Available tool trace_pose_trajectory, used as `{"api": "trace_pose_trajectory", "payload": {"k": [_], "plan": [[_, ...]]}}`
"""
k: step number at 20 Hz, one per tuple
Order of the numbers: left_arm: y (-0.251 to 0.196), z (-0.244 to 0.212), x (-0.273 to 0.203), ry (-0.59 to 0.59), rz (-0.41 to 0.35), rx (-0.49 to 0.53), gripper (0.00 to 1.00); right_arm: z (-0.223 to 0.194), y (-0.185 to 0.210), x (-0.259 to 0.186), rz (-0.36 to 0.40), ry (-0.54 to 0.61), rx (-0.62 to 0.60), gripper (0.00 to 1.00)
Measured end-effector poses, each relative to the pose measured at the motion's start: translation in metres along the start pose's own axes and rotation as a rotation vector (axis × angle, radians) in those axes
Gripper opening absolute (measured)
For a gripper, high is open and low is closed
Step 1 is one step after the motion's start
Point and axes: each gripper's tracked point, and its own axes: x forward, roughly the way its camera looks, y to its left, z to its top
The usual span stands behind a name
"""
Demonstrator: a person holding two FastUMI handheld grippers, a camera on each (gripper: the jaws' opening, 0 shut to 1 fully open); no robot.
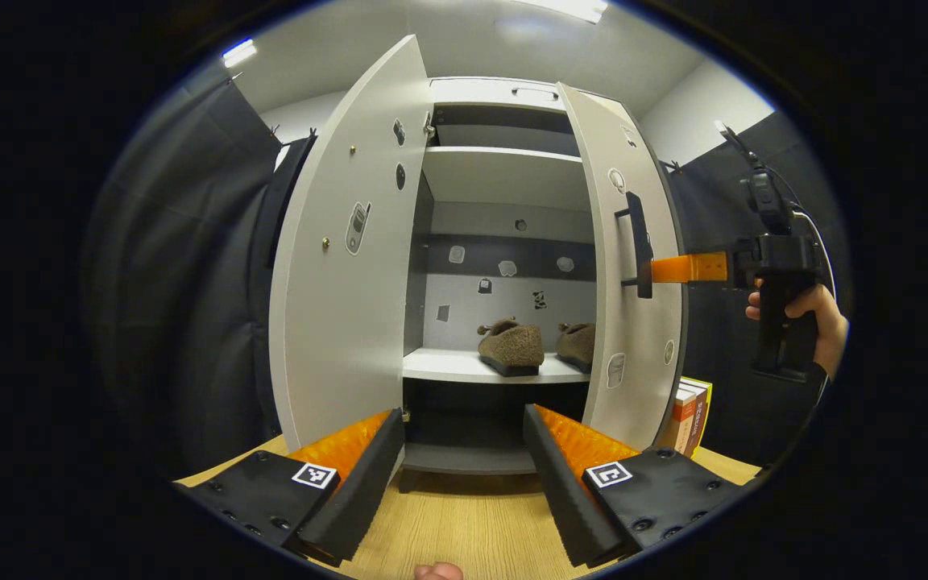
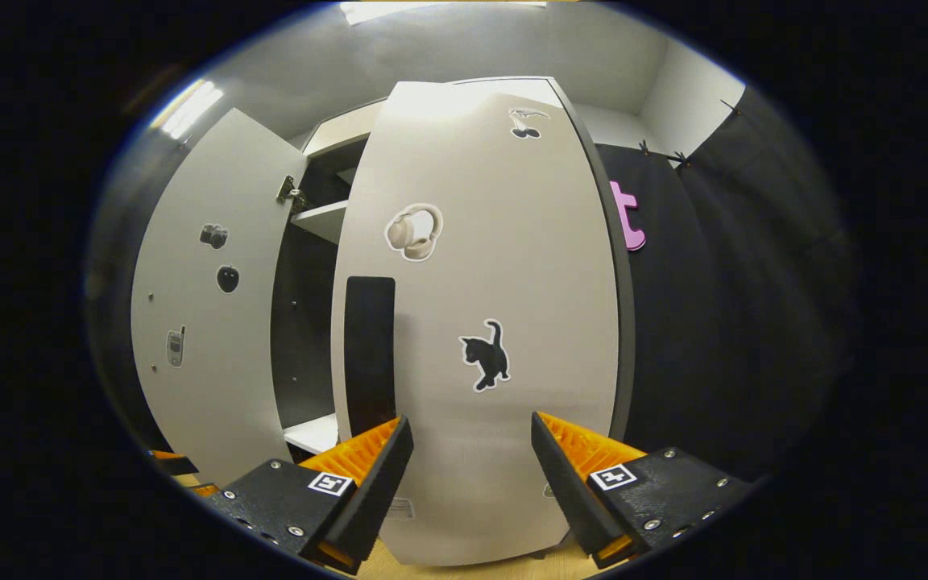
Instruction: Grab one shoe with the right hand and put it into the shoe cabinet, grab the other shoe with the left hand and put it into the shoe cabinet; then close the right door with the right hand and the left door with the left hand.
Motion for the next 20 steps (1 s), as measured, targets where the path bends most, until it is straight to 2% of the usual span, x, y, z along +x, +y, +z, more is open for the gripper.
{"api": "trace_pose_trajectory", "payload": {"k": [3, 4, 6, 7, 11, 12, 13, 15, 20], "plan": [[0.006, -0.001, -0.001, 0.001, 0.015, 0.001, 0.94, 0.011, 0.006, -0.004, 0.022, -0.028, 0.014, 0.91], [0.007, -0.001, -0.001, 0.002, 0.017, 0.000, 0.97, 0.011, 0.008, -0.003, 0.033, -0.028, 0.022, 0.92], [0.009, 0.000, 0.000, 0.000, 0.022, 0.006, 0.96, 0.011, 0.011, -0.002, 0.039, -0.021, 0.032, 0.92], [0.010, 0.000, 0.000, -0.002, 0.023, 0.007, 0.99, 0.008, 0.011, 0.000, 0.028, -0.016, 0.027, 0.92], [0.011, 0.001, 0.002, -0.006, 0.019, 0.007, 0.94, 0.006, 0.015, 0.008, 0.010, -0.014, 0.021, 0.92], [0.011, 0.002, 0.002, -0.007, 0.019, 0.007, 0.99, 0.005, 0.016, 0.010, 0.004, -0.010, 0.017, 0.92], [0.012, 0.001, 0.003, -0.006, 0.019, 0.006, 0.94, 0.005, 0.017, 0.012, -0.003, -0.010, 0.011, 0.92], [0.014, 0.001, 0.003, -0.002, 0.021, 0.003, 0.97, 0.005, 0.019, 0.016, -0.014, -0.007, -0.016, 0.91], [0.013, 0.001, 0.004, -0.002, 0.015, -0.001, 0.94, 0.002, 0.022, 0.021, -0.043, -0.005, -0.033, 0.92]]}}
